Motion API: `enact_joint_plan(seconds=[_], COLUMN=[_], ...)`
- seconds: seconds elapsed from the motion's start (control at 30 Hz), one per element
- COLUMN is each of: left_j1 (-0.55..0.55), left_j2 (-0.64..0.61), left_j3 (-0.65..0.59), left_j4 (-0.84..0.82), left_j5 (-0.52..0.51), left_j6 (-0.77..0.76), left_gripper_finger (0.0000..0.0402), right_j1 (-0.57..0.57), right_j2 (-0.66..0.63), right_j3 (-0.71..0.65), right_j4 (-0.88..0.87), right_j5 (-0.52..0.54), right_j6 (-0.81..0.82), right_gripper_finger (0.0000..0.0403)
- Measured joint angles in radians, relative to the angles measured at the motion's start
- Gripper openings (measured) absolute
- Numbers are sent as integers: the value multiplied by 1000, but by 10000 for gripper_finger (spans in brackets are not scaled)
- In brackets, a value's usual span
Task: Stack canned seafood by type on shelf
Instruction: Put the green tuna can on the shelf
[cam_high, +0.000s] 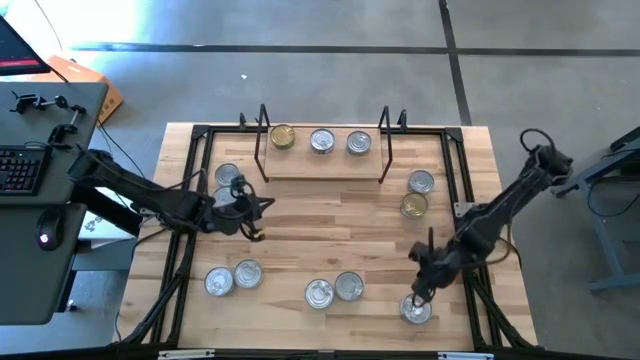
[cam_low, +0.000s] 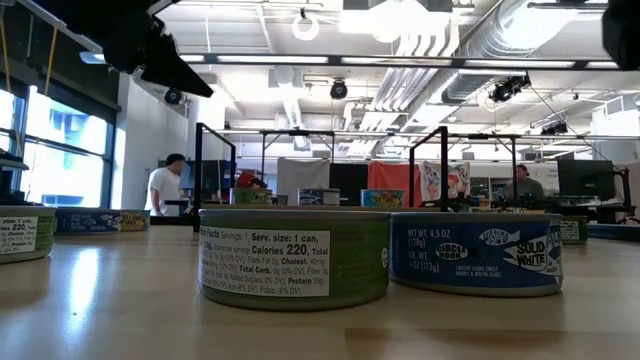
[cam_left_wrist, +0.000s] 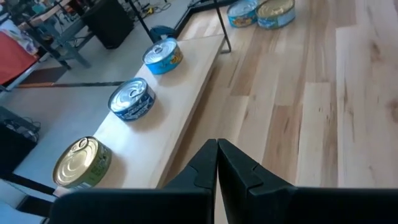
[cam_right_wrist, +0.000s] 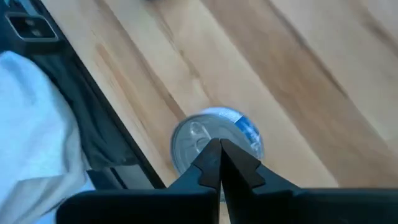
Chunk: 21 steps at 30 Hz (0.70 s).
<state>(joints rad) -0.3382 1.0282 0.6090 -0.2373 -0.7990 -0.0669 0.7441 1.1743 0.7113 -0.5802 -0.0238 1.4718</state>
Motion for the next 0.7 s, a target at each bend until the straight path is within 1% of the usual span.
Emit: enact_joint_plan(seconds=[0.1, 0.17, 0.23, 0.27, 0.3, 0.4, 0.5, 0.6, 0.7], left_j1=[8, 14, 20, 24, 28, 38, 37, 36, 36], left_j2=[29, 52, 78, 90, 103, 137, 163, 175, 177], left_j3=[0, 0, 0, 0, 0, 0, 0, 0, 0], left_j4=[1, 3, 6, 10, 13, 42, 75, 86, 85], left_j5=[0, 0, 0, 0, 0, 0, 5, 16, 53], left_j6=[-2, -8, -7, -7, -4, 16, 30, 34, 27], left_gripper_finger=[5, 5, 5, 5, 5, 5, 5, 5, 5], right_j1=[15, 9, -11, -26, -46, -105, -157, -199, -229], right_j2=[75, 126, 177, 205, 233, 314, 392, 448, 473], right_j3=[29, 30, 27, 27, 27, 27, 27, 28, 28], right_j4=[10, 71, 194, 262, 337, 584, 771, 840, 811], right_j5=[21, 106, 215, 253, 265, 243, 177, 92, 46], right_j6=[-13, -81, -216, -304, -395, -641, -789, -830, -843], right_gripper_finger=[0, 0, 0, 0, 0, 0, 0, 0, 0])
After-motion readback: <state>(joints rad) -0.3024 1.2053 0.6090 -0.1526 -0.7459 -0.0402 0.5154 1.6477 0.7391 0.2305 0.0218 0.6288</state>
